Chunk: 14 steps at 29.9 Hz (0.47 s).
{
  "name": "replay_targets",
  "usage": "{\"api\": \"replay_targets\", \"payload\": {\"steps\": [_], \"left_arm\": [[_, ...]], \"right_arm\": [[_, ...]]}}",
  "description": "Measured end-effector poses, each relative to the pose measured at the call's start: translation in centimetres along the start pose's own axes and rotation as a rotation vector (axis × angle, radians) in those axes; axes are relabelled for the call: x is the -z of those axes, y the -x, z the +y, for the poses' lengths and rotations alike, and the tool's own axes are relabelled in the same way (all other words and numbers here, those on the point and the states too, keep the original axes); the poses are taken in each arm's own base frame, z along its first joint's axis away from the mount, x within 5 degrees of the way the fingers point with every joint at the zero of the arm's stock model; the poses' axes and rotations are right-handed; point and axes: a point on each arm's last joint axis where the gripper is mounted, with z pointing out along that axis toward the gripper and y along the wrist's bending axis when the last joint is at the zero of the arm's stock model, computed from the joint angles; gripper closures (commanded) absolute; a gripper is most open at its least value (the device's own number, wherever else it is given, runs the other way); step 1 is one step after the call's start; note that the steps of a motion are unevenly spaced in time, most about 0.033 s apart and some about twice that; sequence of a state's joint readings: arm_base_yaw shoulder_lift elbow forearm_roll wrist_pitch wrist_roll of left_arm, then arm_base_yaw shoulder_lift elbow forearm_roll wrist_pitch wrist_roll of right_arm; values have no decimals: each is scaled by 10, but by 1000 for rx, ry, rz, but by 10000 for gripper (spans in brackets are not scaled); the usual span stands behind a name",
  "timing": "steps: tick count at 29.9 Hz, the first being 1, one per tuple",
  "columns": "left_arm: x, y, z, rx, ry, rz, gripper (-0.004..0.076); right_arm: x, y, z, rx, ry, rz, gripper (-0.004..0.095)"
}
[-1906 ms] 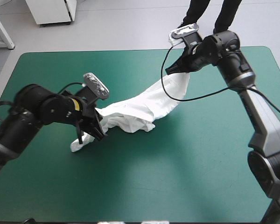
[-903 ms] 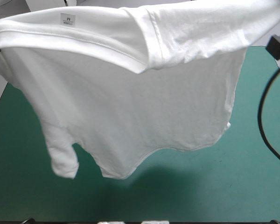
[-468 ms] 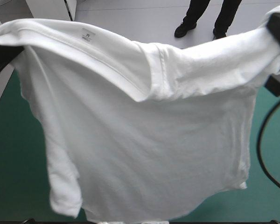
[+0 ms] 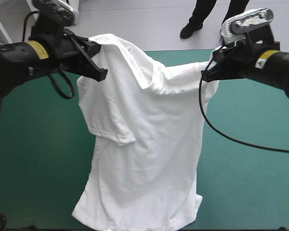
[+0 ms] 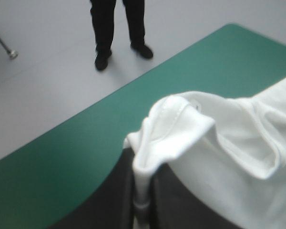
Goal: Fold the cloth
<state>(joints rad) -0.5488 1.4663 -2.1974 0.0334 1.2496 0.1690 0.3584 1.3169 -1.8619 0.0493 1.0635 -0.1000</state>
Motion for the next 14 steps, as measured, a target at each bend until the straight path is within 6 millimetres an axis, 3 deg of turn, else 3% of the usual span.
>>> {"api": "replay_targets", "payload": {"steps": [5, 8, 14], "left_arm": [[-60, -14, 5, -17, 71, 152, 733], [-84, -20, 9, -10, 90, 207, 733], [-135, -45, 42, 93, 101, 320, 733]], "right_arm": [[-64, -7, -11, 28, -85, 89, 921], [-99, -13, -16, 48, -124, 124, 921], [-152, -26, -28, 57, -160, 154, 921]]}}
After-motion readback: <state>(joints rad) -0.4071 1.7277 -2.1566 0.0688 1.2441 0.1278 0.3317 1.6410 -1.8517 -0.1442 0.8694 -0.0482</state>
